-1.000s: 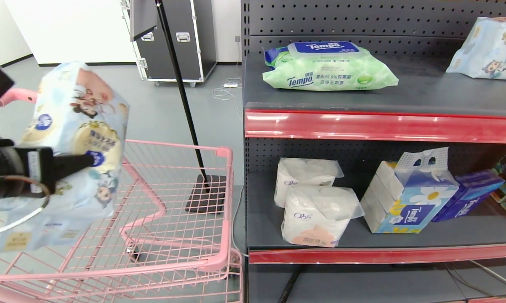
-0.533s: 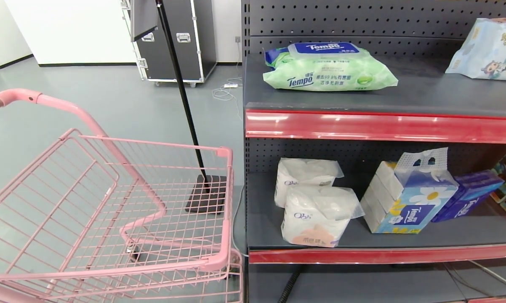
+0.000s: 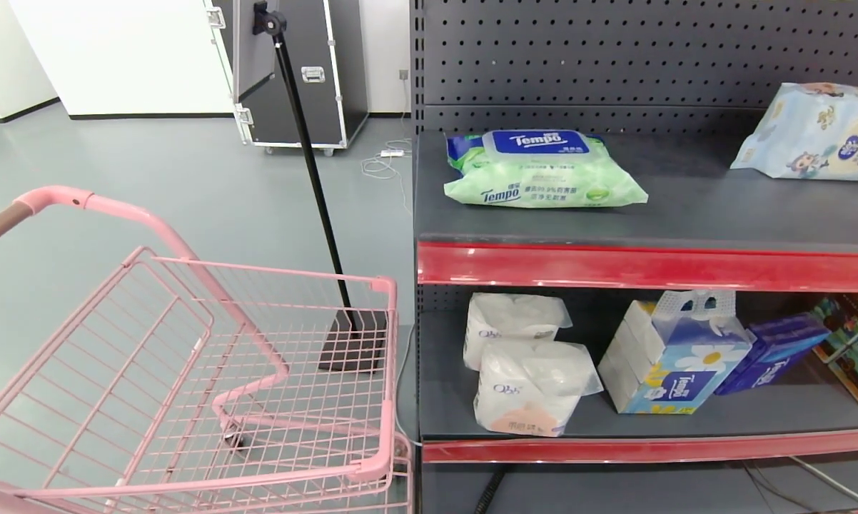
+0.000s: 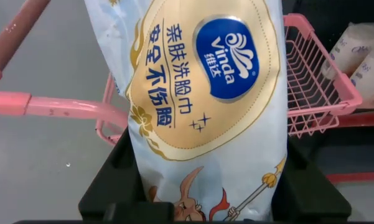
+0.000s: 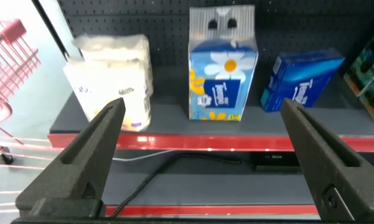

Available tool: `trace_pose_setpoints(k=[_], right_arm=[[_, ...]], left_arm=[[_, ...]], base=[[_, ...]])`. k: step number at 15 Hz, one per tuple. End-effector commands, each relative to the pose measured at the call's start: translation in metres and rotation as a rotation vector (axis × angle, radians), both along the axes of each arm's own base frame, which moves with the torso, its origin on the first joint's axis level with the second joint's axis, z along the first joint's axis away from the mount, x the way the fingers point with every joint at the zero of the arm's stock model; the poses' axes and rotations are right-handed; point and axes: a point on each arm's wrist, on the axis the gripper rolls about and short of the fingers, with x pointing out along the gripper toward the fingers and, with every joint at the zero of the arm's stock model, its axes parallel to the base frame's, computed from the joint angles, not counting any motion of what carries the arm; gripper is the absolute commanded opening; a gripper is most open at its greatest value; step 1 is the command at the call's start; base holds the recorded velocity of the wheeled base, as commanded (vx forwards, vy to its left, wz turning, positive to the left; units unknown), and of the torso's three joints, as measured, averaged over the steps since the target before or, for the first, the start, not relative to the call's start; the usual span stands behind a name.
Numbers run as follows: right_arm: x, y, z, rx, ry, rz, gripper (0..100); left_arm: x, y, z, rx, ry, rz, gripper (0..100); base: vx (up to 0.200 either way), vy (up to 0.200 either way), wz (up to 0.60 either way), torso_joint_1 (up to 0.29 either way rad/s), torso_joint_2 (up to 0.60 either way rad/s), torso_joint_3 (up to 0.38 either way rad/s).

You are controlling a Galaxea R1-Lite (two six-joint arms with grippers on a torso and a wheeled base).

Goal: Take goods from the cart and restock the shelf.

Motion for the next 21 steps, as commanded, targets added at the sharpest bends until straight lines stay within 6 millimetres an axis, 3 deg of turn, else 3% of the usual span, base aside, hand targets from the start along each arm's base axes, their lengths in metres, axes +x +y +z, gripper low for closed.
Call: trace_pose_setpoints(k=[1,14,21], right_arm=[[0.0,0.0,-0.0003,0.0,0.001,0.0,100],[-0.0001,0.0,0.0002,0.004,-0.001,0.0,100],[0.0,0.0,-0.0003,0.001,0.001,0.0,100]], left_arm=[[-0.0007,0.0003,-0.0022,0.0,-0.001,0.003,0],[0.0057,0.0004,0.0056,0.055,0.006,-0.035,0],[0.0062,0.0002,0.007,0.088,-0.004,-0.04,0]], base=[[0.0,0.0,0.0,0.129,-0.5,-0.364],[0.0,0.0,0.0,0.187,-0.54,-0.354],[0.0,0.0,0.0,0.013,-0.03,-0.019]])
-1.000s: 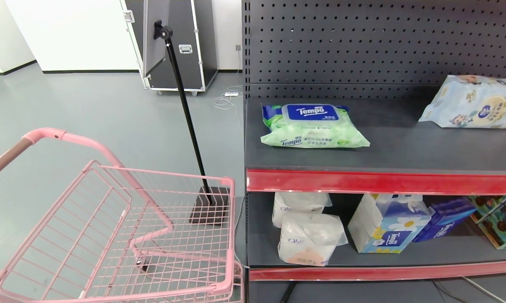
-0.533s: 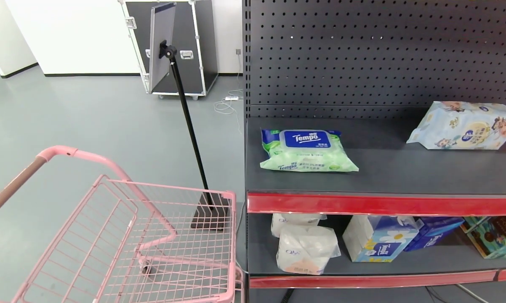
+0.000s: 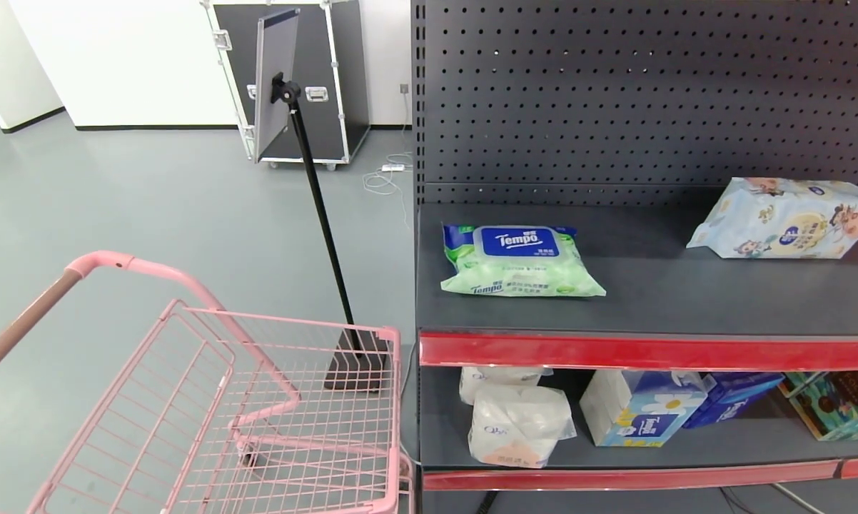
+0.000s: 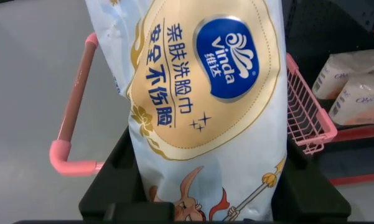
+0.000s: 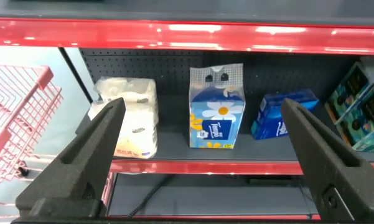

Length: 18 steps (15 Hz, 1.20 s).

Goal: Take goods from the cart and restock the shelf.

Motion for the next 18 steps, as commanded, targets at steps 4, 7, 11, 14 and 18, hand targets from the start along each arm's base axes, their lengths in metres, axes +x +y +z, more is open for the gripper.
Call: trace_pose_setpoints(k=[4,7,11,14,18], right_arm=[[0.0,0.0,-0.0001,0.0,0.0,0.0,100],[0.0,0.0,-0.0001,0.002,0.0,0.0,100],[0.0,0.0,-0.0001,0.002,0.0,0.0,100],[-0.0001,0.0,0.0003,0.002,-0.001,0.0,100],[-0.0001,0.0,0.0003,0.002,-0.001,0.002,100]], left_arm=[[0.0013,-0.0004,0.0013,0.001,-0.002,-0.001,0],[0.0007,-0.0002,0.0011,0.025,-0.005,-0.004,0],[0.0004,-0.0001,0.001,0.026,-0.007,-0.004,0],[0.0004,-0.0001,0.001,0.027,-0.007,-0.004,0],[0.0005,-0.0001,0.0002,0.039,-0.005,-0.008,0]], base=[[0.0,0.0,0.0,0.062,-0.15,-0.093],[0.0,0.0,0.0,0.154,-0.38,-0.224],[0.0,-0.1,0.0,0.055,-0.13,-0.079],[0.0,-0.2,0.0,0.012,0.0,-0.002],[0.0,-0.2,0.0,0.006,0.0,0.001]])
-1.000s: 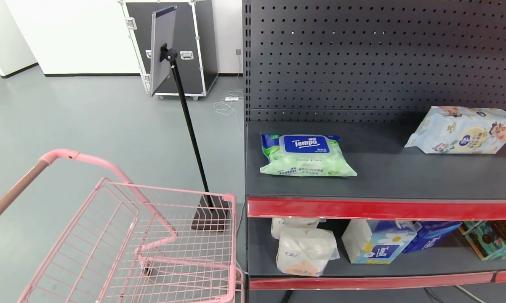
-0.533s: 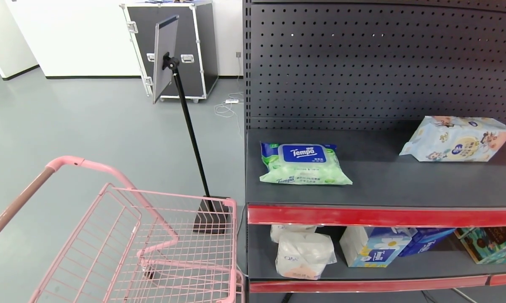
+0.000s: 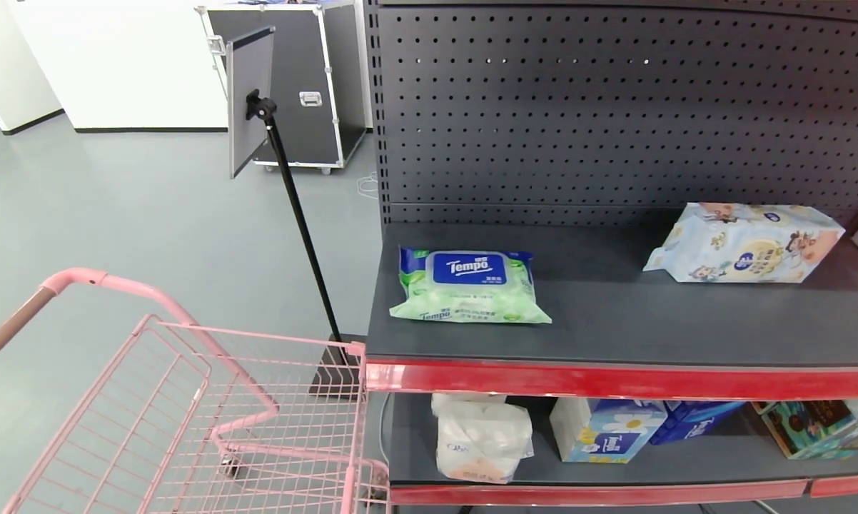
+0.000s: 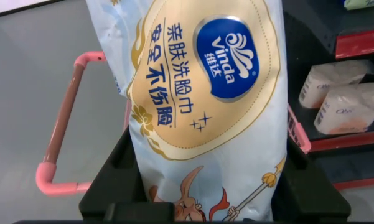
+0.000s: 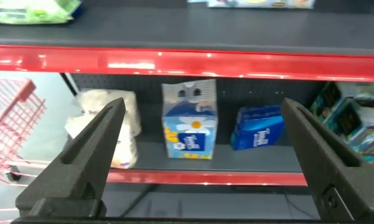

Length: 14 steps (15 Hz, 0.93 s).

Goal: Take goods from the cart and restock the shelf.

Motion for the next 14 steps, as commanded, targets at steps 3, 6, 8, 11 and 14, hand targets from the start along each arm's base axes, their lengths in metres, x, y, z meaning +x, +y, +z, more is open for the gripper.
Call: trace_pose_setpoints(k=[3,6,8,11,14], right_arm=[[0.0001,0.0,-0.0002,0.0,0.001,0.001,100],[0.0001,0.0,-0.0002,0.0,0.001,0.001,100],[0.0001,0.0,-0.0002,0.0,0.001,0.001,100],[0.0001,0.0,-0.0002,0.0,0.001,0.001,100],[0.0,0.0,0.0002,0.0,0.0,0.001,100]], left_arm=[[0.0001,0.0,0.0,0.0,0.0,0.0,0],[0.0003,-0.0001,0.0001,0.0,0.002,0.0,0],[0.0003,-0.0001,0.0001,0.0,0.002,0.0,0],[0.0003,-0.0001,0.0001,0.0,0.002,0.0,0],[0.0001,0.0,0.0,0.004,0.0,0.0,0]], base=[[0.0,-0.2,0.0,0.001,0.0,0.001],[0.0,-0.2,0.0,0.004,-0.01,-0.001],[0.0,-0.2,0.0,0.0,0.0,0.002],[0.0,-0.2,0.0,0.002,0.01,0.01],[0.0,-0.2,0.0,0.005,0.0,0.001]])
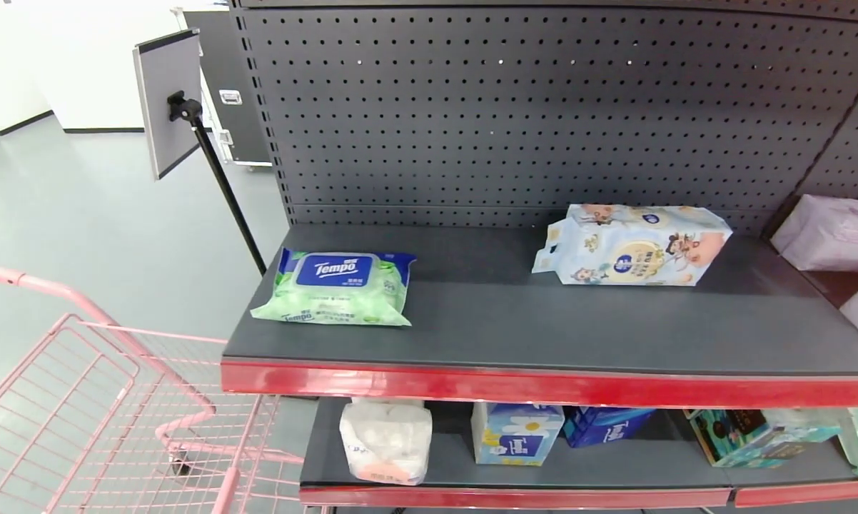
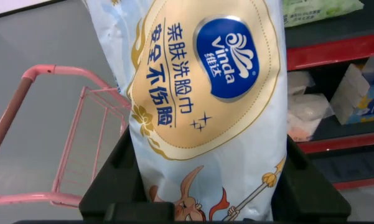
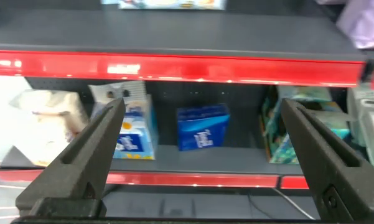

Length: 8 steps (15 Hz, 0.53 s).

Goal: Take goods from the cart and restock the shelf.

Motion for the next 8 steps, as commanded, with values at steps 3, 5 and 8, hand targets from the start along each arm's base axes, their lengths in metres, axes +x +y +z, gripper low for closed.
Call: trace_pose_setpoints(k=[3,5,8], right_arm=[[0.0,0.0,0.0,0.0,0.0,0.0,100],[0.0,0.0,0.0,-0.001,0.0,0.0,100],[0.0,0.0,0.0,-0.001,0.0,0.0,100]], left_arm=[[0.0003,-0.0001,0.0004,0.009,-0.002,-0.002,0],[0.0004,-0.0002,0.0,0.01,-0.001,-0.002,0],[-0.0004,0.0001,-0.0003,0.01,-0.005,-0.003,0]], base=[[0.0,-0.2,0.0,0.002,0.0,0.006],[0.0,-0.2,0.0,0.007,0.0,0.005],[0.0,-0.2,0.0,0.002,0.0,0.002]])
